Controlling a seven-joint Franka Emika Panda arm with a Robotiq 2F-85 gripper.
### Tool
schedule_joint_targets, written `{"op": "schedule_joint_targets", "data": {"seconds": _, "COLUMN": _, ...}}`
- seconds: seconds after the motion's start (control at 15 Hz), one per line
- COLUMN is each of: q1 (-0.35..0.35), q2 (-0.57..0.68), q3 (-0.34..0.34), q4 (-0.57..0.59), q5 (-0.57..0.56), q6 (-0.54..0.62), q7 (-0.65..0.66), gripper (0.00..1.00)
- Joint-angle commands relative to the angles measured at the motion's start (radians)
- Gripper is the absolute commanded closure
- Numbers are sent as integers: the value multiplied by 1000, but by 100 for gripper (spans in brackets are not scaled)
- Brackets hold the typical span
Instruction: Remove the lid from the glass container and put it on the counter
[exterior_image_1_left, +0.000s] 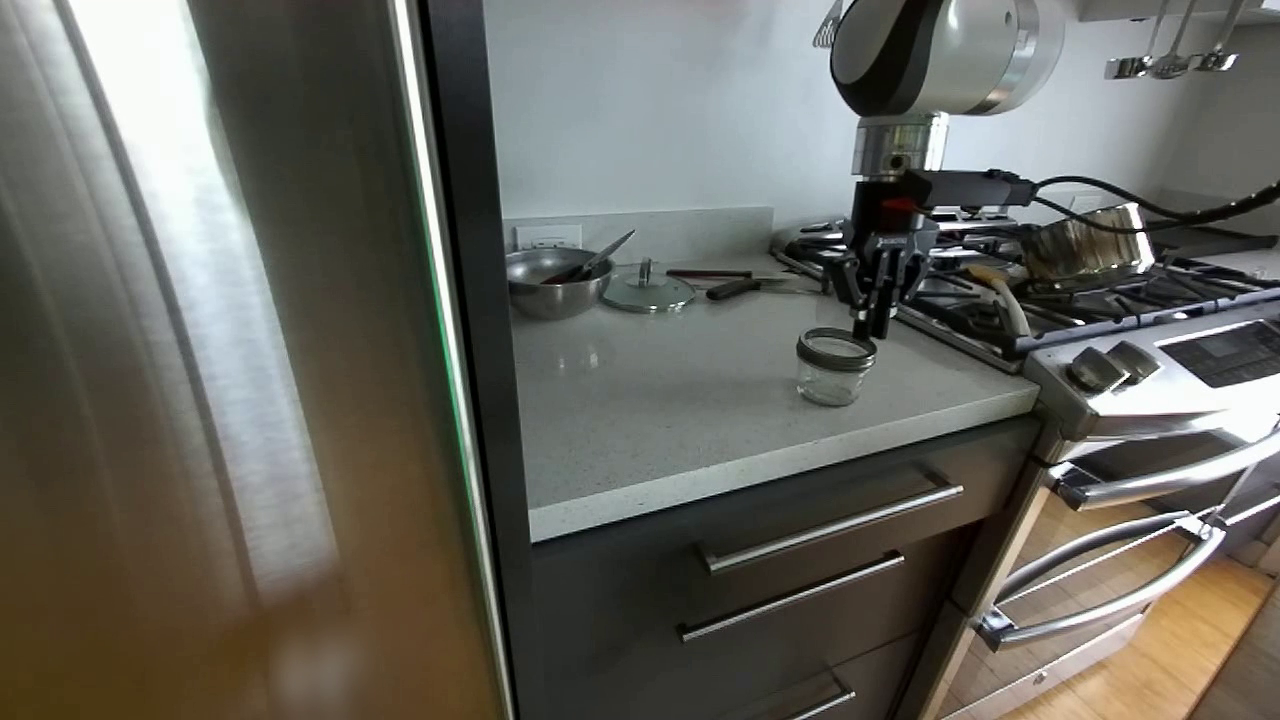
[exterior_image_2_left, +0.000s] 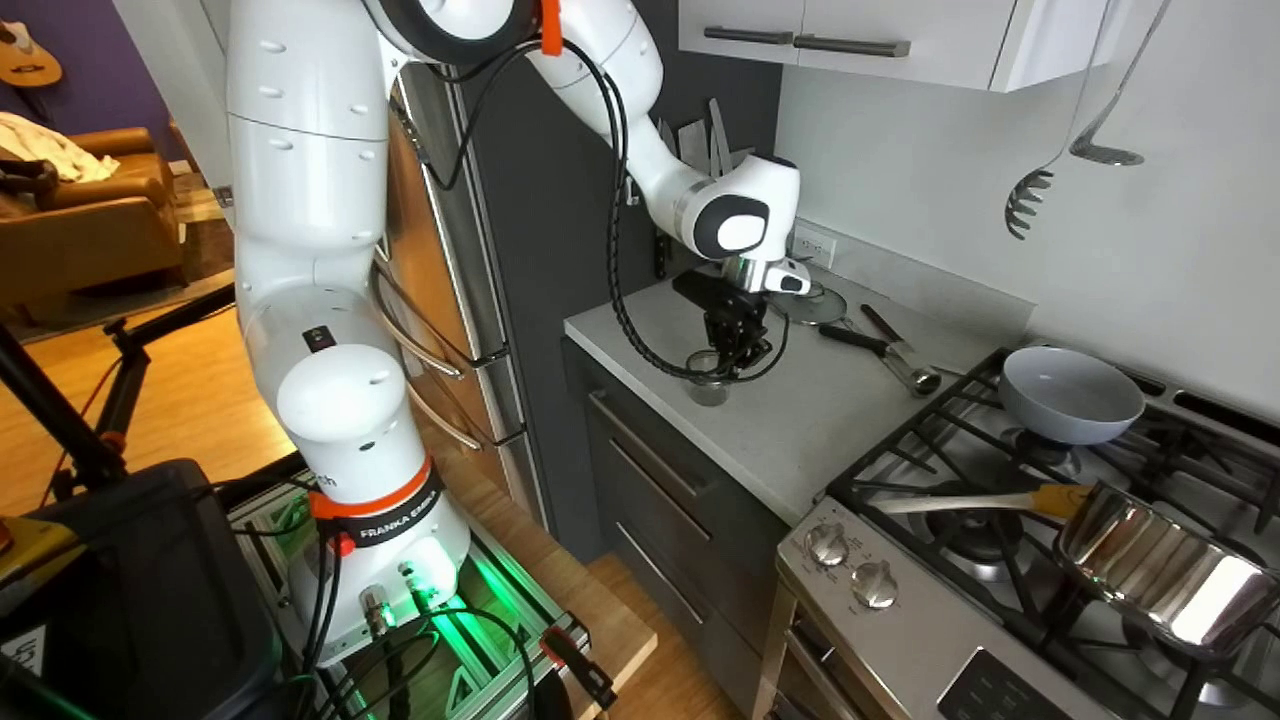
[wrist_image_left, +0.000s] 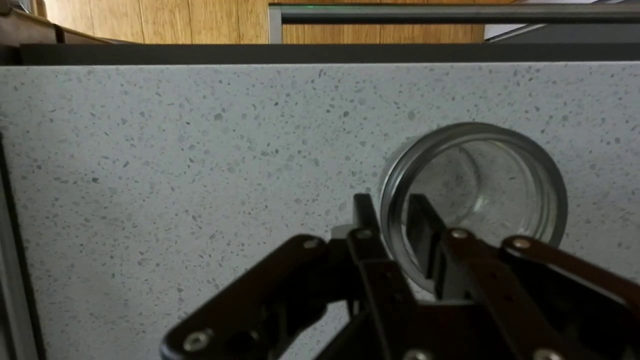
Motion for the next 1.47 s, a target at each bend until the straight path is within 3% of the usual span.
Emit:
{"op": "schedule_joint_targets", "data": {"seconds": 0.0, "q1": -20, "q2": 11, "q3": 18, "q4": 8, "q5": 30, "q6": 6, "q7": -4, "gripper": 83}}
{"op": "schedule_joint_targets", "data": {"seconds": 0.13, "q1": -21, "q2": 13, "q3": 20, "q4": 11, "q5": 33, "q6": 6, "q7": -6, "gripper": 88}}
{"op": "schedule_joint_targets", "data": {"seconds": 0.4, "q1": -21, "q2": 13, "q3": 23, "q4": 13, "q5": 38, "q6": 4, "q7": -10, "gripper": 84}}
{"op": "schedule_joint_targets", "data": {"seconds": 0.8, "q1": -21, "q2": 19, "q3": 25, "q4": 23, "q5": 39, "q6": -6, "q7": -9, "gripper": 65}}
{"op": "schedule_joint_targets", "data": {"seconds": 1.4, "q1": -19, "q2": 40, "q3": 27, "q4": 32, "q5": 32, "q6": -12, "q7": -7, "gripper": 77}}
